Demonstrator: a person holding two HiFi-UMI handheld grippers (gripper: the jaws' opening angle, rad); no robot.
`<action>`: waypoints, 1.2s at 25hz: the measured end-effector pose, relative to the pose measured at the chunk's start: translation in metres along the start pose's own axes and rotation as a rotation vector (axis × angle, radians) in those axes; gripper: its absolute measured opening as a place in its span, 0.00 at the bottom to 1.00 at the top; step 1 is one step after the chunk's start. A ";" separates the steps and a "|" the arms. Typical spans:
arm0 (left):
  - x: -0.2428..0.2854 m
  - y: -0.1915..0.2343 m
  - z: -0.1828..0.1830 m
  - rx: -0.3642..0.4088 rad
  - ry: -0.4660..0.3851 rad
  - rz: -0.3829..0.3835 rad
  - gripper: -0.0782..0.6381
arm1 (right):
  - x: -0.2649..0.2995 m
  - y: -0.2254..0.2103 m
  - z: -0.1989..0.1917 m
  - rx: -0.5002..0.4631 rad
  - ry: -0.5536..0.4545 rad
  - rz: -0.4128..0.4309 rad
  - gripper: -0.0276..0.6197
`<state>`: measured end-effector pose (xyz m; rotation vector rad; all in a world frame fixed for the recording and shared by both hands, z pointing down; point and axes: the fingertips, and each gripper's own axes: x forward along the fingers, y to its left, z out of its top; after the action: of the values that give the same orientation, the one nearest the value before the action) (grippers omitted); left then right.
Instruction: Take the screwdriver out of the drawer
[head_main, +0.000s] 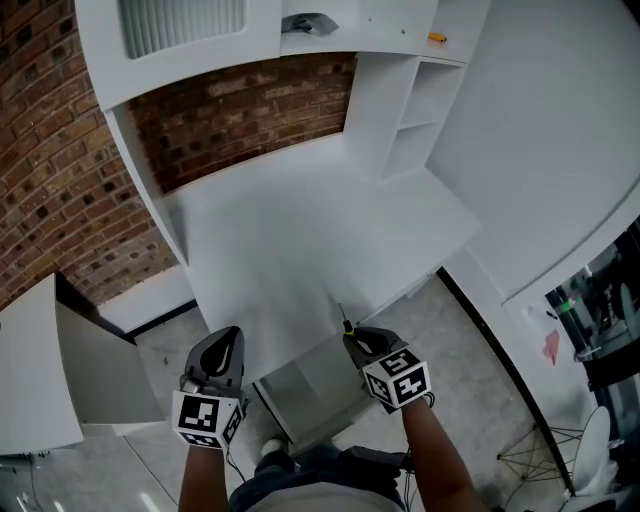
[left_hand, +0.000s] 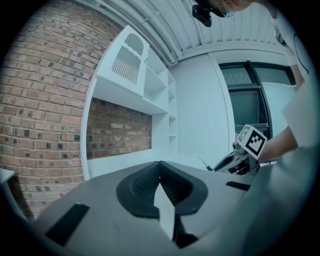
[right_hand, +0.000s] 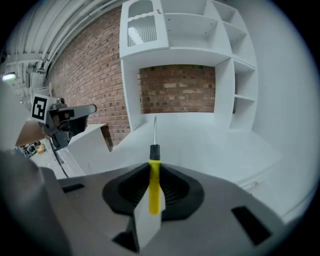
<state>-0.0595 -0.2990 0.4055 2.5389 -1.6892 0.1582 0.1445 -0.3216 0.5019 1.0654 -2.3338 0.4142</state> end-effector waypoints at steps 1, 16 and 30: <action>0.000 0.000 0.000 0.001 0.004 0.003 0.13 | 0.008 -0.003 0.001 0.022 -0.003 0.008 0.15; 0.001 0.020 -0.020 -0.009 0.070 0.105 0.13 | 0.160 -0.023 0.006 0.007 0.229 0.066 0.16; -0.008 0.048 -0.033 -0.025 0.109 0.163 0.13 | 0.206 -0.032 0.014 -0.014 0.299 -0.015 0.22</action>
<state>-0.1084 -0.3056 0.4377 2.3271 -1.8419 0.2796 0.0518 -0.4725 0.6125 0.9428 -2.0602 0.5133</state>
